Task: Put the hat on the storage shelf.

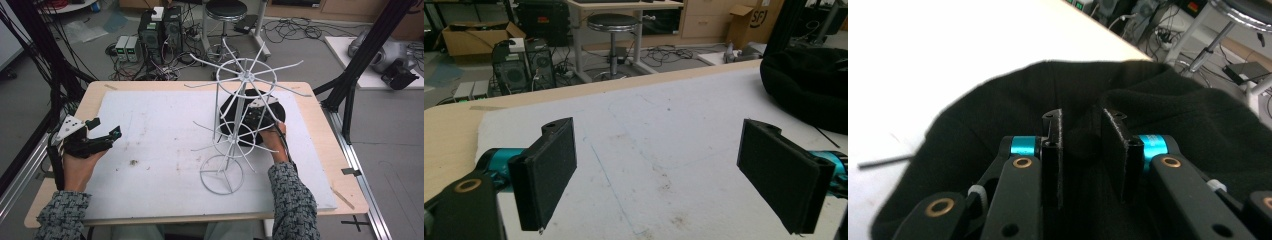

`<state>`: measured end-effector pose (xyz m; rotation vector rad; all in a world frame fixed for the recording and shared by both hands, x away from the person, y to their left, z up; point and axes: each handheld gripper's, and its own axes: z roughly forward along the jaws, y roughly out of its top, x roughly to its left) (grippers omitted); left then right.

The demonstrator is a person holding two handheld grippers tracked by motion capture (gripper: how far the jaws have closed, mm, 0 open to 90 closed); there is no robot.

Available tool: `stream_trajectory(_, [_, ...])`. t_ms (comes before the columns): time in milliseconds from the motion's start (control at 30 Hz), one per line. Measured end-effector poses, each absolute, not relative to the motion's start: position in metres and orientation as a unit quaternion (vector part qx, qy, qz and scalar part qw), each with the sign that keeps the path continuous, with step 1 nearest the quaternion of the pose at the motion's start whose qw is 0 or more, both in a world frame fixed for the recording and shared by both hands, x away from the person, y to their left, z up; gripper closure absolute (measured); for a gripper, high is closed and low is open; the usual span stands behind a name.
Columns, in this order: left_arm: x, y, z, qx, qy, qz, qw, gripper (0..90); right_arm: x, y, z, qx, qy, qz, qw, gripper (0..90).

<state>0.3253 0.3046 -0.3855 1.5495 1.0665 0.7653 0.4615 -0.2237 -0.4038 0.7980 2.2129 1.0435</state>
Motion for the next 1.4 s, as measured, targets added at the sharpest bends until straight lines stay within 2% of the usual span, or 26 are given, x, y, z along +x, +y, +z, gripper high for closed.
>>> stream_trajectory(500, [0.325, 0.306, -0.385, 0.646, 0.448, 0.321, 0.528, 16.4, 0.445, -0.257, -0.364, 0.348, 0.741, 0.495, 0.292, 72.1])
stream_trajectory(900, [0.325, 0.306, -0.385, 0.645, 0.448, 0.321, 0.529, 16.4, 0.426, -0.298, -0.324, 0.401, 0.658, 0.575, 0.277, 72.2])
stream_trajectory(1400, [0.324, 0.306, -0.384, 0.642, 0.448, 0.321, 0.533, 16.5, 0.391, -0.338, -0.283, 0.416, 0.597, 0.61, 0.313, 72.3])
